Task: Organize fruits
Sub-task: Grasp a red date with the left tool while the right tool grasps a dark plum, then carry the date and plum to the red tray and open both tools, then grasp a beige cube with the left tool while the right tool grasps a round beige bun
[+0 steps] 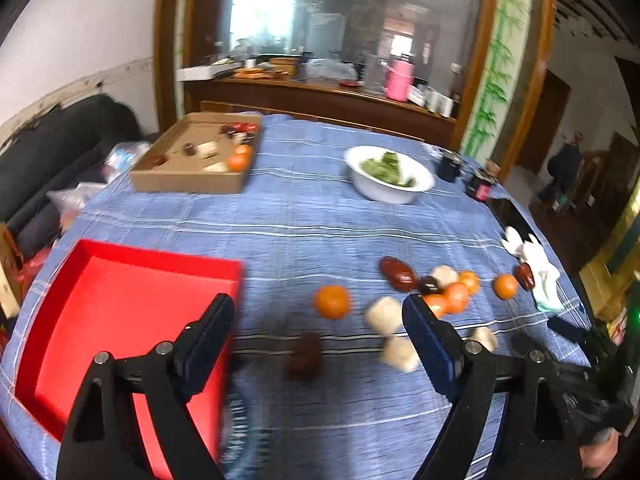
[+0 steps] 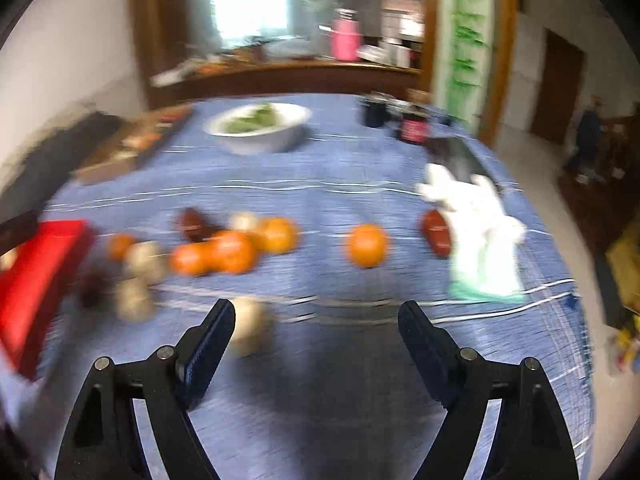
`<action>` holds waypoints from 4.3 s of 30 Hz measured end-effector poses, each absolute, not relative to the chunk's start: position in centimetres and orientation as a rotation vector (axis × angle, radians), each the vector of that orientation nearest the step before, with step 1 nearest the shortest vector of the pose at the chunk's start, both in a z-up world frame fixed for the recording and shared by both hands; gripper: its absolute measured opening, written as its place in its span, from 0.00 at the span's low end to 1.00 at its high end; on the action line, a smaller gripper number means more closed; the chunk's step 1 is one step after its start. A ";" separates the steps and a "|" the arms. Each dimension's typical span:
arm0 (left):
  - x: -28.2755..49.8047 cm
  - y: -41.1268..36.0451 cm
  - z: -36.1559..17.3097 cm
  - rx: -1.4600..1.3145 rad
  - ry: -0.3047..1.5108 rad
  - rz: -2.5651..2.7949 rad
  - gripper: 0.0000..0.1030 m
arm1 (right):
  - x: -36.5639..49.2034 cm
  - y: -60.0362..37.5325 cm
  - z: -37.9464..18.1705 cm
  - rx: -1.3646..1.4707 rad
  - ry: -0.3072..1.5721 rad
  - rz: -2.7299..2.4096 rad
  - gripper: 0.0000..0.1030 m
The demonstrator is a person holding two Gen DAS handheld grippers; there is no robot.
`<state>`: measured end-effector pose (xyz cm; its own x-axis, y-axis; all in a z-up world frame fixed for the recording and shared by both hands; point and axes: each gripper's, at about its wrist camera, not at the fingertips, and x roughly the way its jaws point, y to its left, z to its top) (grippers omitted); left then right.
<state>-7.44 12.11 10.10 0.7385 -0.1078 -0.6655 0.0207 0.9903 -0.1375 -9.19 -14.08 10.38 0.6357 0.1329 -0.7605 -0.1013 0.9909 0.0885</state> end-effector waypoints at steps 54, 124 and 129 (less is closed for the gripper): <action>-11.8 32.9 5.8 -0.345 0.801 0.246 0.26 | -8.9 14.4 12.1 0.161 1.081 1.018 0.28; -4.4 3.6 1.8 0.013 0.916 -0.249 0.31 | -5.1 -12.3 5.7 0.122 0.997 0.244 0.26; -6.0 6.1 4.2 -0.053 0.863 -0.226 0.32 | -5.3 -14.5 6.6 0.367 0.949 0.405 0.26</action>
